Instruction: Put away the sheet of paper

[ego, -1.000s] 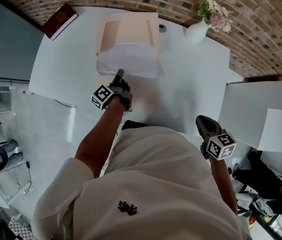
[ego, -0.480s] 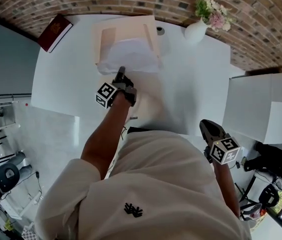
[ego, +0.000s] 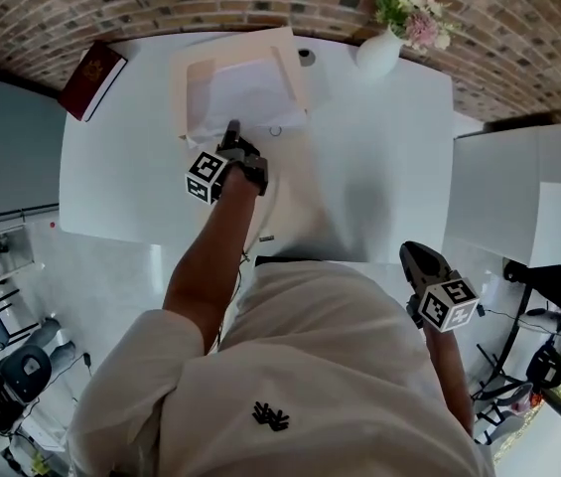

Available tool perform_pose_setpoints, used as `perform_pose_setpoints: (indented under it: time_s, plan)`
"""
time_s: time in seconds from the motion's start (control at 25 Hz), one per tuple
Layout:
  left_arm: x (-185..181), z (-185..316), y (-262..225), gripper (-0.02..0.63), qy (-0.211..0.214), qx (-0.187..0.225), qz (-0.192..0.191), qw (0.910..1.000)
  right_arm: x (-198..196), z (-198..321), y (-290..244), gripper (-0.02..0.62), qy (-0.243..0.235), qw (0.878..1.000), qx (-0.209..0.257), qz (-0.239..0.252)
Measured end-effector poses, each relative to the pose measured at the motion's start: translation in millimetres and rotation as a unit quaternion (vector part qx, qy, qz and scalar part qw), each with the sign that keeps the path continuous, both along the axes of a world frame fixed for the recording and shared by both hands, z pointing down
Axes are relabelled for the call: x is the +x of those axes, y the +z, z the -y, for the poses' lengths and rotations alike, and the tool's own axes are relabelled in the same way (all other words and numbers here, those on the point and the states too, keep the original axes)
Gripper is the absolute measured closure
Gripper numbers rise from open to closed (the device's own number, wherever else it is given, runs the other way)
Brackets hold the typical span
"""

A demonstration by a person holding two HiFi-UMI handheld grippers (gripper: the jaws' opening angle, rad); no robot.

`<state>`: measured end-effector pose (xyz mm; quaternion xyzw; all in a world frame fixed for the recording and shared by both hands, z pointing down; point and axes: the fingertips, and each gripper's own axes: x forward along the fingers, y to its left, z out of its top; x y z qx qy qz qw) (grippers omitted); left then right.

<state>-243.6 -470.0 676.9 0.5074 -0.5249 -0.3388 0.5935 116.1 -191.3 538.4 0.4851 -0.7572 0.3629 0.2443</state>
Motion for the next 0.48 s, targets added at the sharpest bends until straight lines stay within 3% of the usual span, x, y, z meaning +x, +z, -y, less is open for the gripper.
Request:
perform_pose_setpoints:
  time_s: [0.28, 0.48]
  plan:
    - [-4, 25, 3, 0.583, -0.004, -0.018, 0.022, 0.9996, -1, -12, 6, 0.541, 0.027, 1.000, -0.012, 0.010]
    - [-4, 39, 5, 0.581, 0.013, -0.033, 0.063, 0.9974, 1, -22, 10, 0.541, 0.042, 0.999, -0.016, 0.012]
